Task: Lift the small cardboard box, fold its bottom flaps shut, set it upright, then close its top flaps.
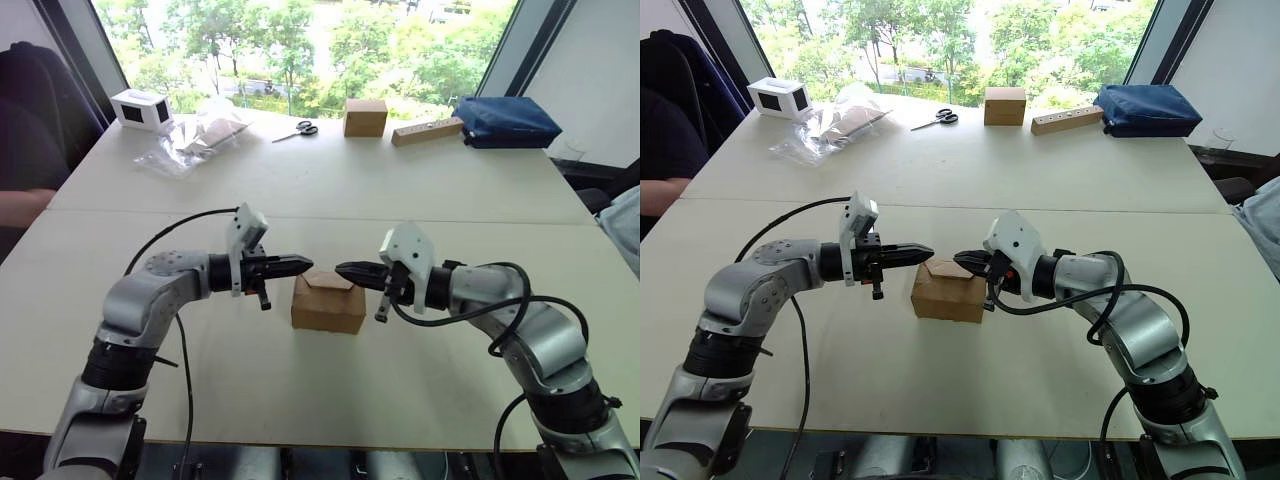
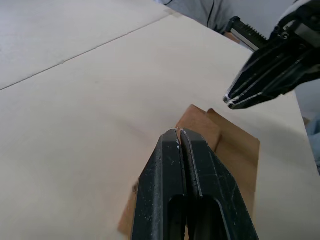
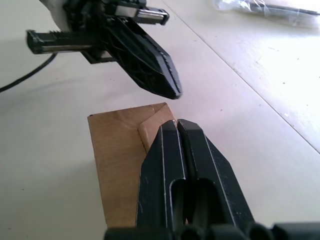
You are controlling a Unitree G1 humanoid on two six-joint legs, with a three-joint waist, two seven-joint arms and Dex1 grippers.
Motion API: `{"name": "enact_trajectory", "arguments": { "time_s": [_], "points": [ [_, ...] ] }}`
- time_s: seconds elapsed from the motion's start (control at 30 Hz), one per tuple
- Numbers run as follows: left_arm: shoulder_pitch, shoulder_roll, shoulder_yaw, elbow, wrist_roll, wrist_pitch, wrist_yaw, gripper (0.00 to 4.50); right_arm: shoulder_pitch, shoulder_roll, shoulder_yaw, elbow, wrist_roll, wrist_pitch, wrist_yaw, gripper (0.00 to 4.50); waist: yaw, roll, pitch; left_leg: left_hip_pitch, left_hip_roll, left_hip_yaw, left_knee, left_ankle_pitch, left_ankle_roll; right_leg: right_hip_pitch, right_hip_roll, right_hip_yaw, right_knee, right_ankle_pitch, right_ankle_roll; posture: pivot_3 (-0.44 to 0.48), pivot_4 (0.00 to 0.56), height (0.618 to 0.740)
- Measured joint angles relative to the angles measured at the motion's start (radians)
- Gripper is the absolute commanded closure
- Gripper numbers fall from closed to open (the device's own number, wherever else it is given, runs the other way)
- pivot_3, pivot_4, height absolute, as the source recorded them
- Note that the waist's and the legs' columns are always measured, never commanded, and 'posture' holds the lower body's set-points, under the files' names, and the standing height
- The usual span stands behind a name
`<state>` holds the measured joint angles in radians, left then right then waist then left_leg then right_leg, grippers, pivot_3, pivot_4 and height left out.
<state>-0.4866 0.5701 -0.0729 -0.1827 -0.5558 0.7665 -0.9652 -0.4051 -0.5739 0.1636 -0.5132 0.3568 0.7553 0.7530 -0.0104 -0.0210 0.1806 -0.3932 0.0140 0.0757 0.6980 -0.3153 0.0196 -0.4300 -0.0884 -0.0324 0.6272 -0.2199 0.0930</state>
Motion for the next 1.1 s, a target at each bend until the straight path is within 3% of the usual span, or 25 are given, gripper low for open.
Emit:
{"name": "enact_trajectory", "arguments": {
  "time_s": [0.5,0.87,1.0,1.1],
  "points": [
    [0.019,-0.023,-0.133,-0.006,0.122,-0.126,0.006,4.44,0.027,-0.046,0.104,0.045,-0.099,-0.066,0.002,4.50,0.001,0.000,0.000,0.000,0.000,0.000,0.000,0.000,0.000,0.000,0.000,0.000,0.000,0.000,-0.001,0.000,0.150,0.740],
    [0.019,-0.024,-0.136,0.012,0.129,-0.148,-0.007,4.44,0.027,-0.044,0.113,0.050,-0.124,-0.086,0.007,4.50,0.001,0.000,0.000,0.000,0.000,0.000,0.000,0.000,0.000,0.000,0.000,0.000,0.000,0.000,-0.001,0.000,0.150,0.740],
    [0.028,-0.025,-0.062,0.004,0.084,-0.134,0.013,4.44,0.045,0.007,0.063,0.057,-0.092,-0.130,0.000,4.50,0.000,0.000,0.000,0.000,0.001,0.000,0.000,0.000,0.000,0.000,0.000,0.000,0.000,0.000,0.000,0.000,0.150,0.740],
    [0.031,-0.030,0.079,-0.052,-0.011,-0.072,0.079,4.44,0.065,0.053,-0.018,0.047,-0.055,-0.172,-0.040,4.50,-0.001,0.000,0.000,0.000,0.001,0.000,0.000,0.000,0.000,0.000,0.000,0.000,0.000,0.000,0.000,0.000,0.150,0.740]
  ]
}}
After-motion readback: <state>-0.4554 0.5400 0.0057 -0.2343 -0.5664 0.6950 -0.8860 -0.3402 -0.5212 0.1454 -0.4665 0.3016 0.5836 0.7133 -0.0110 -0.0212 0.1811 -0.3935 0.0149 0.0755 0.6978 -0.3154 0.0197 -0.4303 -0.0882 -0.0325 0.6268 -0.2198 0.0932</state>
